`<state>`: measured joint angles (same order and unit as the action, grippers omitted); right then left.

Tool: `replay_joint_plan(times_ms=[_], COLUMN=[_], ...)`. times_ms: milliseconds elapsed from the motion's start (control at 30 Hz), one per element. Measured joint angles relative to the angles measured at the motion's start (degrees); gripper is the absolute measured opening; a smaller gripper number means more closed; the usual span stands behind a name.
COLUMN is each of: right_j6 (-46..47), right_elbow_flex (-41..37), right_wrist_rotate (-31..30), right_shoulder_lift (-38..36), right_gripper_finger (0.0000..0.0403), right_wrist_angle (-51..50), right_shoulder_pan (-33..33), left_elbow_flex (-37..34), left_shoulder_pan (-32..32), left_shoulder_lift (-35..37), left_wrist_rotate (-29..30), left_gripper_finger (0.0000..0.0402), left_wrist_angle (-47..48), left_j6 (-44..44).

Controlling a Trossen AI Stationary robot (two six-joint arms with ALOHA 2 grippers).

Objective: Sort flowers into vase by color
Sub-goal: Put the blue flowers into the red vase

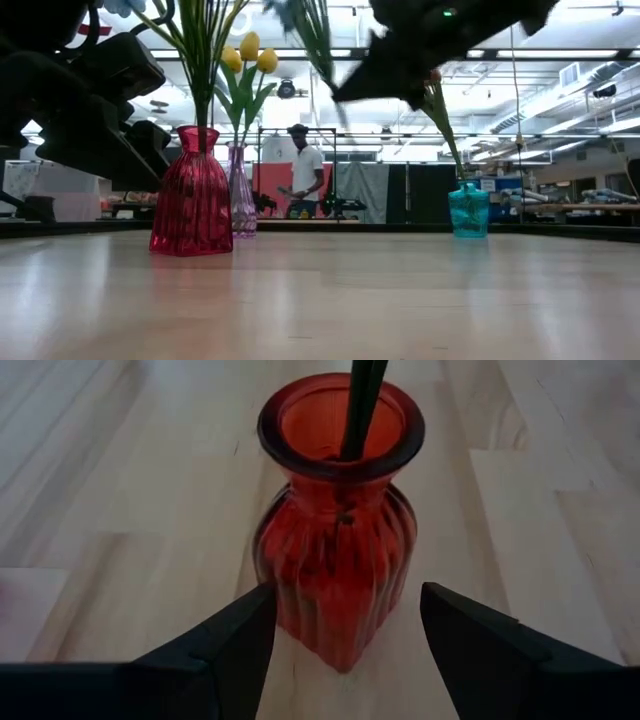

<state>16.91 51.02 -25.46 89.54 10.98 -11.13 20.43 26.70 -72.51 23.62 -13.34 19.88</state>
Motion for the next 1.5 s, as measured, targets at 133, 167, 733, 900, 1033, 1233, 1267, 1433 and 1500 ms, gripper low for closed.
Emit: replay_joint_plan(times_ms=[133,167,733,900,1033,1233,1267,1433,1500], right_j6=[-4.9,-5.3,-12.5,-13.1,-14.5,-15.6,-15.6,-15.4,-15.5], right_elbow_flex=[-1.3,-1.6,5.3,10.4,11.6,11.7,11.7,11.7,11.7], right_wrist_rotate=[4.2,5.8,21.7,23.7,23.1,22.2,22.2,22.1,22.3], right_shoulder_lift=[4.5,6.1,24.8,26.6,26.7,26.6,26.6,26.6,26.6], right_gripper_finger=[0.0012,0.0012,0.0013,0.0014,0.0014,0.0017,0.0019,0.0051,0.0072], right_wrist_angle=[19.0,23.3,56.7,46.5,40.0,35.9,35.0,31.4,30.4], right_shoulder_pan=[0.9,1.2,3.2,3.4,3.4,3.6,3.7,4.3,4.5], left_elbow_flex=[0.0,0.0,0.0,0.0,0.0,0.0,0.0,0.0,0.0], left_shoulder_pan=[0.0,0.0,0.0,0.0,0.0,0.0,0.0,0.0,0.0], left_shoulder_lift=[0.0,0.0,0.0,0.0,0.0,0.0,0.0,0.0,0.0], left_wrist_rotate=[0.0,0.0,0.9,1.0,1.2,2.0,2.0,2.0,2.0], left_gripper_finger=[0.0255,0.0255,0.0255,0.0255,0.0255,0.0255,0.0254,0.0255,0.0255], left_wrist_angle=[-0.1,-0.1,-1.1,-1.6,-1.6,-1.9,-1.9,-2.1,-2.1], left_j6=[0.1,0.2,0.2,0.3,0.3,0.3,0.3,0.3,0.3])
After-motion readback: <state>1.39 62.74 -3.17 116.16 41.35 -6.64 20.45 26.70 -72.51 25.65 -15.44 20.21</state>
